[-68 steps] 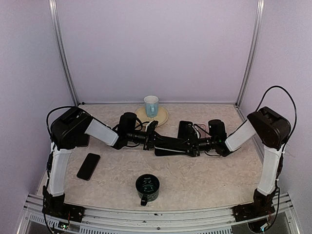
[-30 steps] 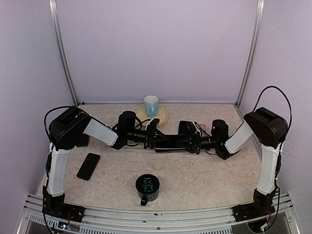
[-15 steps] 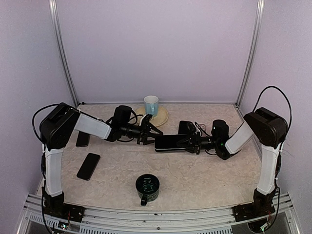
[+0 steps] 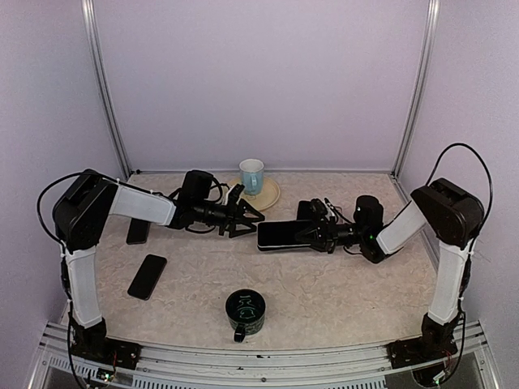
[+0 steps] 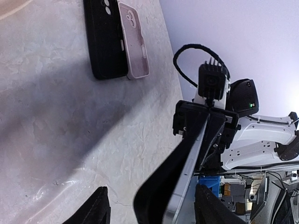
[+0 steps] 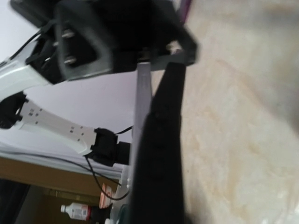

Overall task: Put the phone into the phone case
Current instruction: Press the corner of the phone case at the bottom left corner of the phone case.

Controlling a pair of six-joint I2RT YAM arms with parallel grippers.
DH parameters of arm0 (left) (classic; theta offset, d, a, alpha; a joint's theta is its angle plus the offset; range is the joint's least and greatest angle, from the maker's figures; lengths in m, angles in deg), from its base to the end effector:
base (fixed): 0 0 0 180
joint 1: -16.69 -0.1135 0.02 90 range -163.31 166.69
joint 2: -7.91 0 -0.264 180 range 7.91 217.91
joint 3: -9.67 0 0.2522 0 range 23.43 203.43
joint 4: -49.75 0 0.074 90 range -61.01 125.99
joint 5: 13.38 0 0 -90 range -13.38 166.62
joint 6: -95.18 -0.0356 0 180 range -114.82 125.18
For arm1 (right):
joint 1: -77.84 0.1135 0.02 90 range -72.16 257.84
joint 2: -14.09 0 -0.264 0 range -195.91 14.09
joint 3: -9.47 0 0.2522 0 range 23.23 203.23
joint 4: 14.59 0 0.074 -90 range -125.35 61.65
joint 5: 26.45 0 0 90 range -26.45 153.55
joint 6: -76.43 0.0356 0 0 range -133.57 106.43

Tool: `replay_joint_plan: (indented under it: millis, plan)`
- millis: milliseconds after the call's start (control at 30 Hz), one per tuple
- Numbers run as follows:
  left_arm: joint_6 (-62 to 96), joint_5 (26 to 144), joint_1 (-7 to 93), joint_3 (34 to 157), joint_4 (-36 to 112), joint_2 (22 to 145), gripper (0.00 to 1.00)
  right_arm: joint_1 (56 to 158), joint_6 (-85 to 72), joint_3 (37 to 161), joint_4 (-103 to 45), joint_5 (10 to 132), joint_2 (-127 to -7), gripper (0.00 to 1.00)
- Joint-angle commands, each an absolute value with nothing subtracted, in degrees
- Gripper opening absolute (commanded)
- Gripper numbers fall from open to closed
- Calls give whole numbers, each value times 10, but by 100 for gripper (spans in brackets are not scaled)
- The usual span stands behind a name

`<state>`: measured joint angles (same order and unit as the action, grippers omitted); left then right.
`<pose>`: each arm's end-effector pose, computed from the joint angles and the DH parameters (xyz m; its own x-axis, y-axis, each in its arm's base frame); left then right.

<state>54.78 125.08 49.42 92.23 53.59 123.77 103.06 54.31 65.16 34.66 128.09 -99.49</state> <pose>0.3481 -0.2554 0.1646 -0.9587 0.0159 -0.2840 0.2726 0.3357 -0.9017 0.3011 0.1773 0.1284 -0.9690 -0.0162 -0.2466 -0.2472 0.0625 0.9670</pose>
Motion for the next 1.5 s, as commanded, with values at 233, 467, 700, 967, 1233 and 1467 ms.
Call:
replay_joint_plan:
  millis: [233, 467, 700, 967, 1233, 1467]
  plan:
    - [540, 1251, 491, 877, 609, 1173, 79, 1025, 472, 653, 353, 1344, -920, 0]
    - [559, 1291, 511, 872, 663, 1167, 80, 1025, 407, 660, 280, 1355, -893, 0]
    - [565, 1322, 530, 873, 691, 1167, 76, 1025, 316, 679, 168, 1356, -866, 0]
    - [577, 1345, 543, 873, 714, 1176, 61, 1026, 282, 686, 134, 1356, -850, 0]
    - [584, 1353, 547, 875, 721, 1183, 50, 1025, 254, 691, 98, 1349, -841, 0]
    - [585, 1359, 549, 874, 721, 1186, 42, 1025, 195, 710, 12, 1307, -828, 0]
